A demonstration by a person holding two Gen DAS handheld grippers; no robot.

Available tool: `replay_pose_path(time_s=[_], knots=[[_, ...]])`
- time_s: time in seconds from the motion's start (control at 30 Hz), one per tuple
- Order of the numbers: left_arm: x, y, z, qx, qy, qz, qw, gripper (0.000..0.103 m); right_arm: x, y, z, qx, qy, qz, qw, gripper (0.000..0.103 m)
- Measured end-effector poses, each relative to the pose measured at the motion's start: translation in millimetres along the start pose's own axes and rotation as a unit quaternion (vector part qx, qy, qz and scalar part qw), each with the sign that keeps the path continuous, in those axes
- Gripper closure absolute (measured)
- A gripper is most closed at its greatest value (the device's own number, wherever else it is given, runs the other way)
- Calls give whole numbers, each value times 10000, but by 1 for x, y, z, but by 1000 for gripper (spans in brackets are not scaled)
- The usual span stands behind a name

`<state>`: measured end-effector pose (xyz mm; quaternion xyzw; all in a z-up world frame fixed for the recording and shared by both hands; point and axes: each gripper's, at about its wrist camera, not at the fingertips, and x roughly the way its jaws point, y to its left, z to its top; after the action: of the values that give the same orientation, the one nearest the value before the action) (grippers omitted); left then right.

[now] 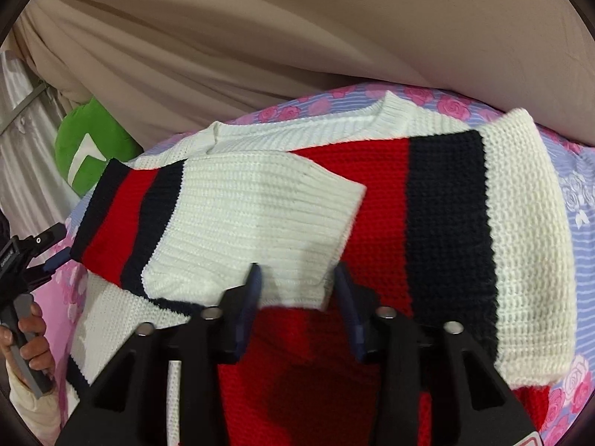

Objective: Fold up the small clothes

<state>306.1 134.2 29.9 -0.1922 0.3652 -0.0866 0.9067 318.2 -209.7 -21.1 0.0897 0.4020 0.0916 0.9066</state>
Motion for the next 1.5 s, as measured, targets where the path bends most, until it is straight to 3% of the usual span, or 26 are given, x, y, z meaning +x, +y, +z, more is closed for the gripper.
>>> replay_pose_path(time_s=[0.03, 0.07, 0.17, 0.27, 0.33, 0.47, 0.6, 0.67, 0.73, 0.8, 0.83, 0.93, 1.07, 1.17, 1.3, 1.4, 1.5], knots=[[5, -3, 1, -11, 4, 114, 9999, 14, 2, 5, 2, -43, 13, -13, 10000, 89], [7, -3, 5, -42, 9, 171, 9998, 15, 2, 8, 5, -70, -2, 8, 10000, 92], [4, -3, 5, -207, 15, 280, 9994, 17, -23, 14, 14, -206, -481, -19, 9986, 94], [-13, -10, -2, -214, 4, 77, 9997, 17, -63, 4, 23, -88, -1088, -70, 9940, 95], [-21, -17, -11, -145, 64, -45, 9999, 17, -77, -15, 28, 39, -1256, -240, 9918, 95], [-7, -29, -20, -143, 411, -346, 9985, 17, -75, -44, 29, 301, -1135, -401, 9923, 95], [26, -30, -18, -430, 780, -354, 9954, 17, -74, -54, 22, 346, -1022, -436, 9932, 95], [35, -30, -15, -412, 717, -89, 9965, 24, -75, -54, 17, 296, -1014, -427, 9935, 95], [42, -31, -14, -250, 687, 332, 9968, 56, -74, -57, 12, 295, -1003, -394, 9937, 94], [44, -28, -14, -140, 588, 667, 9959, 74, -83, -75, 2, 329, -976, -433, 9937, 94], [43, -25, -14, -138, 527, 729, 9958, 78, -80, -80, -3, 369, -908, -471, 9941, 94], [40, -21, -14, -41, 477, 746, 9961, 82, -67, -89, -12, 445, -659, -680, 9945, 95], [36, -24, -20, 185, 348, 869, 9954, 83, -64, -93, -23, 537, -659, -545, 9949, 95], [37, -24, -29, 378, 302, 887, 9949, 83, -51, -104, -37, 578, -408, -626, 9955, 96], [34, -32, -40, 679, 127, 1042, 9922, 82, -80, -91, -41, 352, -507, -814, 9948, 92], [36, -31, -41, 637, 42, 1048, 9924, 82, -115, -68, -39, 130, -907, -1219, 9883, 86], [34, -31, -44, 574, 1, 1043, 9929, 82, -134, -25, -19, -298, -1097, -826, 9901, 83]])
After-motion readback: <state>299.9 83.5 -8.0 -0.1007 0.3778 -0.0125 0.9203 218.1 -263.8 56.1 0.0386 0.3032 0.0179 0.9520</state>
